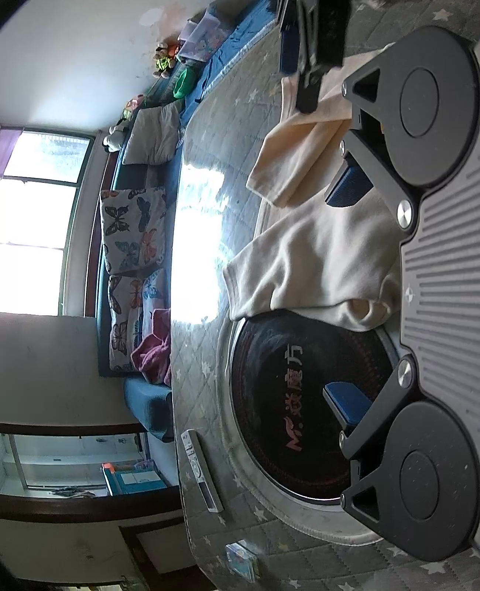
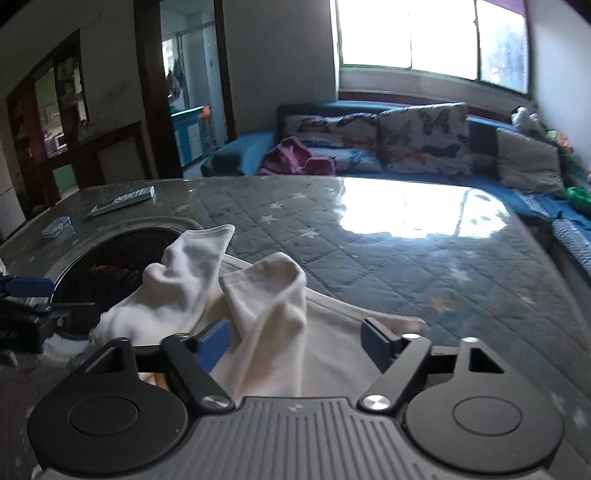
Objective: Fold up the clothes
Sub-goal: 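Move both grippers toward the crumpled cream sweatshirt, then grasp a sweatshirt edge with the left gripper while the right gripper grasps another edge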
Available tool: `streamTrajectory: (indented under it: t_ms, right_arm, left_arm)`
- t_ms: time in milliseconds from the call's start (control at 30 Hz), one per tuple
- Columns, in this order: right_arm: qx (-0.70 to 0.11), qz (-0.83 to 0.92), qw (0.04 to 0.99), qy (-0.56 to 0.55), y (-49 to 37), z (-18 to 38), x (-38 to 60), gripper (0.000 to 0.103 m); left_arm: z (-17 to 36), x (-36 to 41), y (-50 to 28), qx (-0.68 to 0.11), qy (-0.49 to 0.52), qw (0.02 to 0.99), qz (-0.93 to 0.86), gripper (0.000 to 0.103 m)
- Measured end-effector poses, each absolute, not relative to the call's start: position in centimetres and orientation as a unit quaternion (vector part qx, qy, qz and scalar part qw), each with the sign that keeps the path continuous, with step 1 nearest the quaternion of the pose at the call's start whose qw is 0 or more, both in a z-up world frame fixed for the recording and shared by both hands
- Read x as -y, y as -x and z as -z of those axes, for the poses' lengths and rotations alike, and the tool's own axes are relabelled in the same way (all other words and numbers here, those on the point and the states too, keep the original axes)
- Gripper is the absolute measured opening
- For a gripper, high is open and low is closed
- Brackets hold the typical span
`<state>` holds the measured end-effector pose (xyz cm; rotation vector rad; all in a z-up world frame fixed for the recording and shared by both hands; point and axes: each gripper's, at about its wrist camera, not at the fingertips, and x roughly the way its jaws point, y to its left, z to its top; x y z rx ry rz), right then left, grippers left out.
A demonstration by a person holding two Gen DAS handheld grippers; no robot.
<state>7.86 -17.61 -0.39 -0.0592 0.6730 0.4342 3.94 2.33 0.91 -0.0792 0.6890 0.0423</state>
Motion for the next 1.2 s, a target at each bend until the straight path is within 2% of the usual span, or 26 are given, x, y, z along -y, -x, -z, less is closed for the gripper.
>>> streamTrajectory:
  t_ms: [33, 100, 167, 267, 400, 500, 867, 1133, 1200]
  right_arm:
    - [-0.333, -0.213, 0.918, 0.028, -8.7, 0.6, 17.2, 0.069]
    - [-0.342, -0.217, 0.914, 0.023, -10.3, 1.1, 16.8, 0.059]
    - [-0.352, -0.218, 0.91, 0.017, -11.8, 1.5, 16.4, 0.056]
    - [-0.369, -0.221, 0.903, 0.013, -13.5, 2.1, 16.1, 0.043]
    - [-0.384, -0.232, 0.893, 0.023, -14.3, 2.8, 15.9, 0.015]
    - [-0.381, -0.224, 0.897, 0.026, -13.8, 2.7, 16.5, 0.004]
    - [-0.318, -0.177, 0.931, 0.02, -8.5, -0.9, 22.6, 0.003]
    - [-0.314, -0.157, 0.936, 0.001, -5.4, -1.4, 26.0, 0.003]
    - [-0.314, -0.152, 0.937, -0.004, -5.0, -1.2, 26.5, 0.003]
  left_arm:
    - [-0.8, -2.5, -4.2, -0.339, 0.039, 0.94, -0.022, 0.102]
    - [-0.8, -2.6, -4.7, -0.342, 0.037, 0.939, -0.024, 0.102]
    - [-0.7, -2.7, -5.4, -0.345, 0.035, 0.938, -0.026, 0.101]
    - [-0.8, -2.6, -6.6, -0.345, 0.028, 0.938, -0.026, 0.099]
    - [-1.0, -2.1, -8.4, -0.344, 0.022, 0.939, -0.019, 0.095]
    - [-1.2, -1.4, -10.0, -0.342, 0.02, 0.939, -0.012, 0.09]
    - [-0.7, -0.2, -15.6, -0.345, 0.017, 0.938, 0.0, 0.084]
    - [1.6, 1.5, -19.9, -0.361, -0.001, 0.932, -0.021, 0.082]
    - [2.3, 1.5, -20.8, -0.37, -0.003, 0.928, -0.034, 0.078]
